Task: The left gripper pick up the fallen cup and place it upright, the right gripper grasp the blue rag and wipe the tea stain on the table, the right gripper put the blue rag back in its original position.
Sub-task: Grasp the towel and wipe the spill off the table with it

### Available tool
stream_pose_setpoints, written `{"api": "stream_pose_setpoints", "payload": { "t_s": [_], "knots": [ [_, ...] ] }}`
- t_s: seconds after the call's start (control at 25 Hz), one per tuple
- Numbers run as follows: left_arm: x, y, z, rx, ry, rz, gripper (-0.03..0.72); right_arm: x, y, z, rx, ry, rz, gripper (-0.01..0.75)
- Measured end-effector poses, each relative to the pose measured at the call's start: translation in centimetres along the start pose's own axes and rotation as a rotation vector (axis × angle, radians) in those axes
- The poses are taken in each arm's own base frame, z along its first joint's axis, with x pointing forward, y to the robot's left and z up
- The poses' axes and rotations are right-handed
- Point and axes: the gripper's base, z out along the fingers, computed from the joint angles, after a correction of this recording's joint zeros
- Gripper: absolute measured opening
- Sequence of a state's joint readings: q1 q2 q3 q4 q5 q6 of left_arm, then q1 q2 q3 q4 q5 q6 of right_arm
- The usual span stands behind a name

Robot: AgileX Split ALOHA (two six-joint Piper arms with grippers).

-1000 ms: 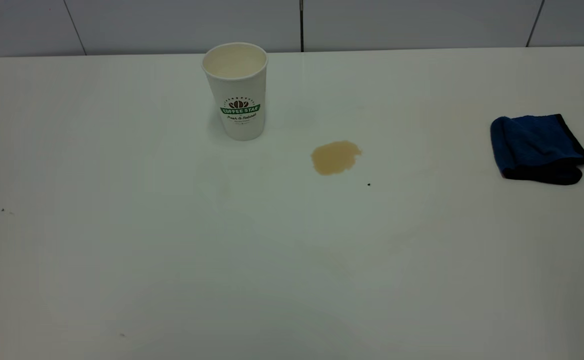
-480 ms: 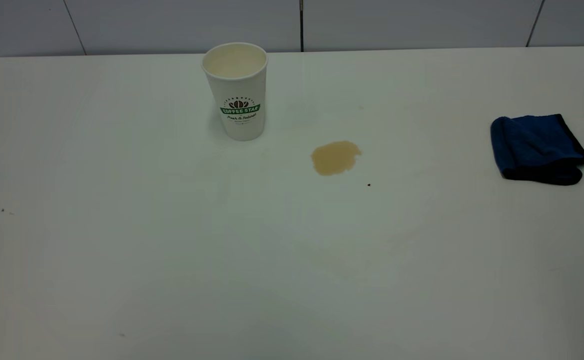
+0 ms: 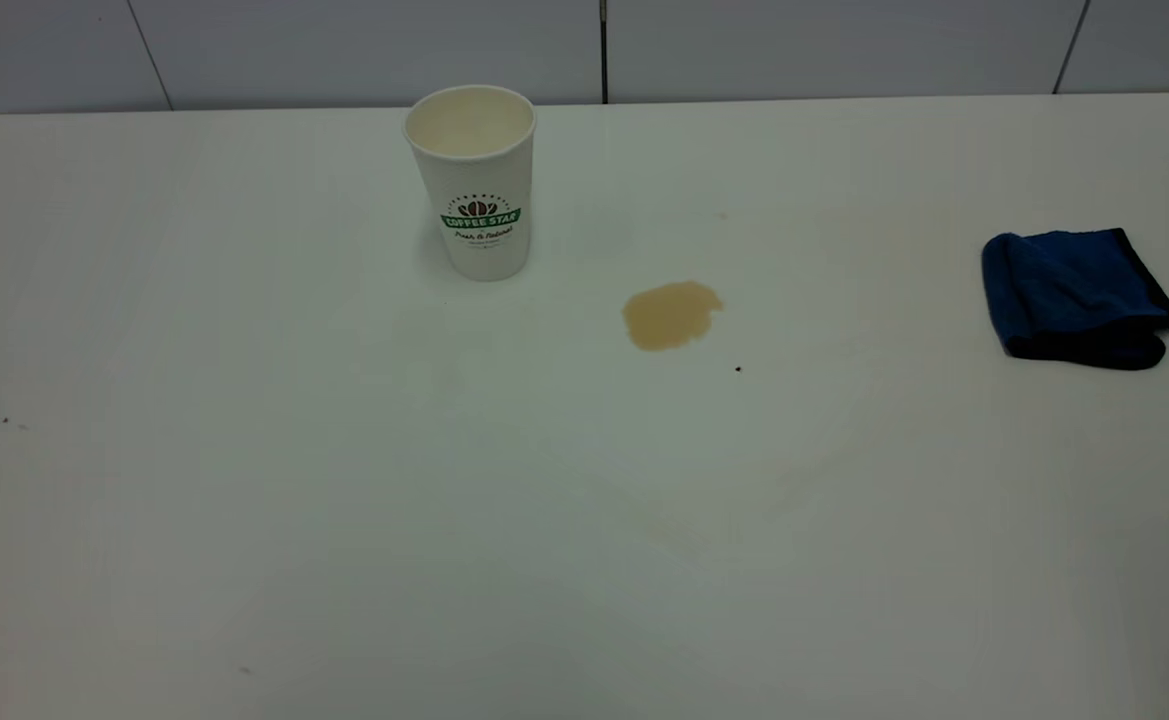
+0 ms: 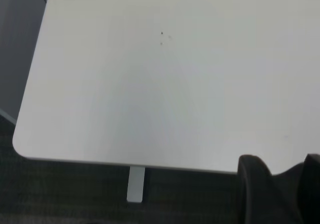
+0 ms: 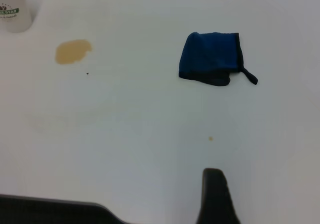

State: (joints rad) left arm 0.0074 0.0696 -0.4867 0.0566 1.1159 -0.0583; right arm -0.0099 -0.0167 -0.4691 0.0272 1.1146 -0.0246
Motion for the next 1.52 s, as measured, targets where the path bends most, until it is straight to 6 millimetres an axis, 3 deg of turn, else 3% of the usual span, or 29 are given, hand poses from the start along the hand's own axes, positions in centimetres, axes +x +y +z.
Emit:
{"api": "stream_pose_setpoints", "payload": {
  "t_s": [0.32, 1.52],
  "knots": [
    [0.91, 0.08, -0.81, 0.004, -0.083, -0.006, 0.237, 0.0, 0.0, 0.0, 0.0, 0.0, 0.0, 0.545],
    [0.94, 0.08, -0.81, 0.004, -0.08, -0.004, 0.237, 0.0, -0.02, 0.0, 0.003, 0.0, -0.001, 0.545]
  ]
}}
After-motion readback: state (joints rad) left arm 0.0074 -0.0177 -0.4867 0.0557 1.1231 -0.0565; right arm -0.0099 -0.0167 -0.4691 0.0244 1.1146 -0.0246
